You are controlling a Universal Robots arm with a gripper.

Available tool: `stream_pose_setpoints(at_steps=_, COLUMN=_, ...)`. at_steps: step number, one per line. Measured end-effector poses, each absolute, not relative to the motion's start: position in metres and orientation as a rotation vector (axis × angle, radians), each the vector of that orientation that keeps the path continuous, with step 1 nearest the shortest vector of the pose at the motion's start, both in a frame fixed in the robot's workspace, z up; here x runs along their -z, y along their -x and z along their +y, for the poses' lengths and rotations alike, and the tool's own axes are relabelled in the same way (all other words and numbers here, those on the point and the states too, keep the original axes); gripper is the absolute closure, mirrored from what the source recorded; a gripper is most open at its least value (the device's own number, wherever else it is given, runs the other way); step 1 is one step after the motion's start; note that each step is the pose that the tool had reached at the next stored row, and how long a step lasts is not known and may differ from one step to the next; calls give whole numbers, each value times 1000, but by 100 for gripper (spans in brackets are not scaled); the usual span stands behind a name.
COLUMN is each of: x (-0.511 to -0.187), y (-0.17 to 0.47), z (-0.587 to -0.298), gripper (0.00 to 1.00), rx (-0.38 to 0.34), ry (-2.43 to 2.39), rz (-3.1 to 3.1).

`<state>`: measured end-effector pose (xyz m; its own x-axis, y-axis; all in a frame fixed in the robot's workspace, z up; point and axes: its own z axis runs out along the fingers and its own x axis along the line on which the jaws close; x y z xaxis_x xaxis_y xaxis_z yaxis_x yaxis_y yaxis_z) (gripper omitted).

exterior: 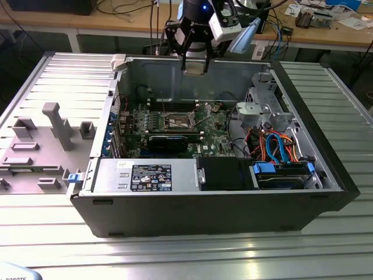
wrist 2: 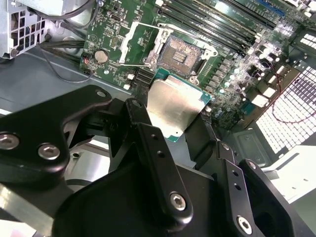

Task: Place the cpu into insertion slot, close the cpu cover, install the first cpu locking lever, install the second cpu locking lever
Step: 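Place the cpu into insertion slot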

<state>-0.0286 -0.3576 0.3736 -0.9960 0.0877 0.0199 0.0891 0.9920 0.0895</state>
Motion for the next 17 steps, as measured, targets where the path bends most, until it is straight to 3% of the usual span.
stream_pose_setpoints(at_steps=17, x=-374, y=44, z=-358, gripper=46, rx=141, ry=182, rz=-3118)
